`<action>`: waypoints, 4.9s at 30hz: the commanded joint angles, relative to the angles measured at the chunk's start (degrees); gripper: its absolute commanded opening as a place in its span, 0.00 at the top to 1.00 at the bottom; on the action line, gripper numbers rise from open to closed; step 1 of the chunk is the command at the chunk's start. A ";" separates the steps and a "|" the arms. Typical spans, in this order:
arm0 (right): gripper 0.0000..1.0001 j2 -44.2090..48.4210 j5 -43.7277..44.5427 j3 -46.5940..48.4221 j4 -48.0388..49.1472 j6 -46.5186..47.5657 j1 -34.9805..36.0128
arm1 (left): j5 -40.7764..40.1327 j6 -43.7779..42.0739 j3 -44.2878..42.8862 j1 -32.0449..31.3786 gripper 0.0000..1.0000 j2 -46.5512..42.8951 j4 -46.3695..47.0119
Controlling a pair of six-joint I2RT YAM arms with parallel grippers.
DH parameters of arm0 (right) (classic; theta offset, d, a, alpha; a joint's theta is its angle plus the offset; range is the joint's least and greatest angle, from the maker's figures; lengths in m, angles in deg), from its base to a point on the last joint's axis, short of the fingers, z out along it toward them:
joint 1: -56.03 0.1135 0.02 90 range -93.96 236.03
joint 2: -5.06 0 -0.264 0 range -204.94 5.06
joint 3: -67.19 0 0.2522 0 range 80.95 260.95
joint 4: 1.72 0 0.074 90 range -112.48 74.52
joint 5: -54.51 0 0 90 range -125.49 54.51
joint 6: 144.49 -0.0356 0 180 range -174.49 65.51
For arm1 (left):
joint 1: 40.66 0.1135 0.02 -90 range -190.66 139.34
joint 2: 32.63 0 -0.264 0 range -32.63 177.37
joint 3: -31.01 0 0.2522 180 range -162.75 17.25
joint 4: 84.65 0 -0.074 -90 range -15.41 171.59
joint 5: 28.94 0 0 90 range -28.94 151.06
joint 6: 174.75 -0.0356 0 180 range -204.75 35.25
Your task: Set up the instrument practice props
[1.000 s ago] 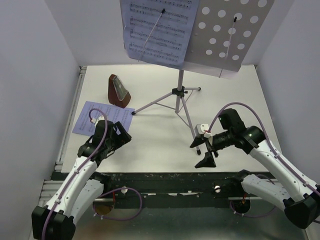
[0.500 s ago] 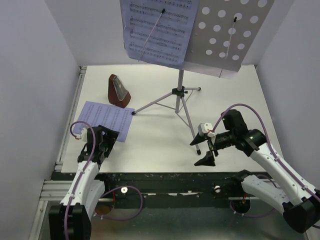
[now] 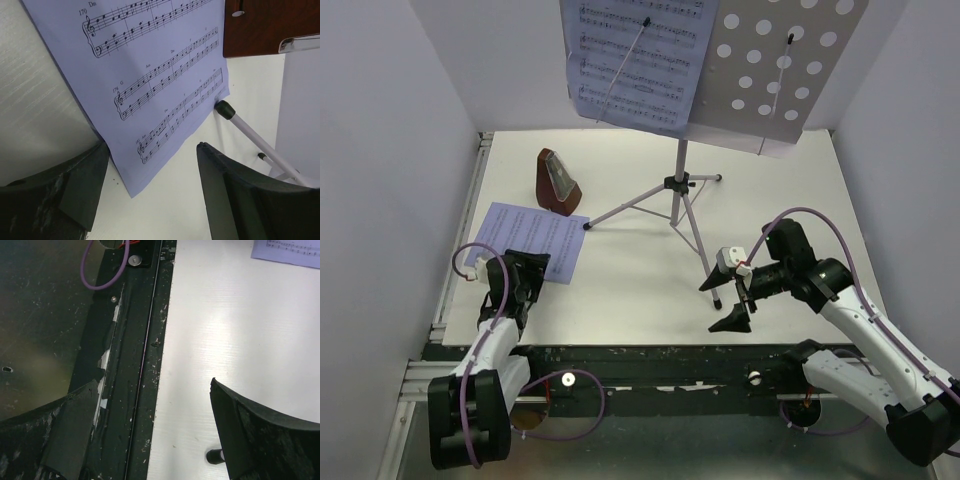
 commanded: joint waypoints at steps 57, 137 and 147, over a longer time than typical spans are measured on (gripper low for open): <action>0.01 -0.30 7.04 14.76 -17.92 1.06 -1.22 | 28.50 -48.43 -46.52 -6.99 1.00 -10.62 -62.79; 1.00 -4.33 22.13 71.96 -13.97 -45.53 -25.82 | -3.48 -61.86 -99.39 -68.44 0.15 13.52 -55.92; 1.00 -4.70 47.99 81.57 -18.28 -36.85 -27.59 | 2.12 -70.38 -125.63 -67.83 0.15 33.06 -61.14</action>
